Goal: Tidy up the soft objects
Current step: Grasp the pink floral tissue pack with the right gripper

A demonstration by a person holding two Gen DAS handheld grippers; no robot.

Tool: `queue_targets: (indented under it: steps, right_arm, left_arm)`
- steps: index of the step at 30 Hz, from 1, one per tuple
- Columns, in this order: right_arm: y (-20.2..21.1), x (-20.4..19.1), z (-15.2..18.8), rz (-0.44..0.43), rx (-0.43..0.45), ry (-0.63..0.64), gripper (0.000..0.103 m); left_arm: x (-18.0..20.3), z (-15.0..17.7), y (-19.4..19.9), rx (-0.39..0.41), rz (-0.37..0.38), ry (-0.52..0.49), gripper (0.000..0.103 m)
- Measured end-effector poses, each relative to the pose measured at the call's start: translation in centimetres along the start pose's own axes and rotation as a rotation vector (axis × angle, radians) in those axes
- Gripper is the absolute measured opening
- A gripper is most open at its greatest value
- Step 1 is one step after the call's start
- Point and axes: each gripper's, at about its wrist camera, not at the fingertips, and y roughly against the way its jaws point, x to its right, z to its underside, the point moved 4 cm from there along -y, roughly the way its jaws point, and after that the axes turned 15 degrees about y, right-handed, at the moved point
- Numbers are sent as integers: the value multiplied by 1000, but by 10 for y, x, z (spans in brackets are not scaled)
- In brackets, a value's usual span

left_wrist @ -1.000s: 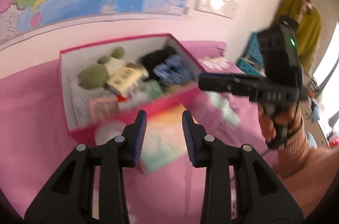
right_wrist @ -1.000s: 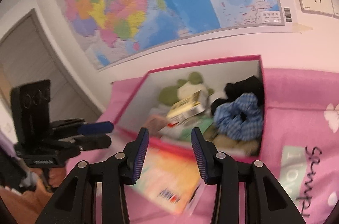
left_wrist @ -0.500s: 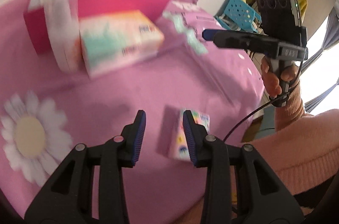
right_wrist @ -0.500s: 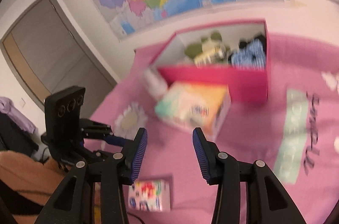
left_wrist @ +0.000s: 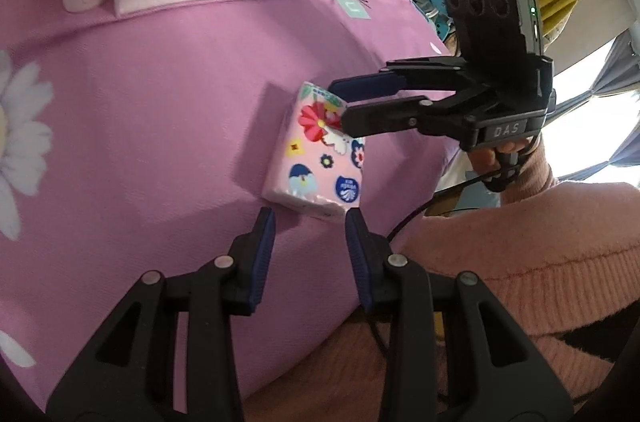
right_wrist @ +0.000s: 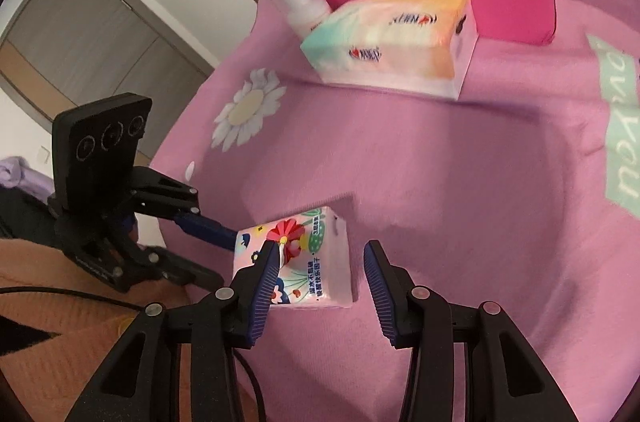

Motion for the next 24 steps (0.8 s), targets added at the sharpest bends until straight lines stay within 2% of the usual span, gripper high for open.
queue_targets:
  steps: [6,18,21,24]
  right_arm:
    - [-5,0,-2,-5,13,-18,32]
    - [-4,28,-29,76,146,-106,32]
    - [-3,36,-36,107,157,-111,33]
    - [0,39,-37,105,159,-106,34]
  left_arm:
    - [9,-12,-5,18,14,10,38]
    - [-16,-66,14,189,-66,80,37]
    - [-23,-75,11,195,-99,92,37]
    - [-23,-76,11,196,-100,89,37]
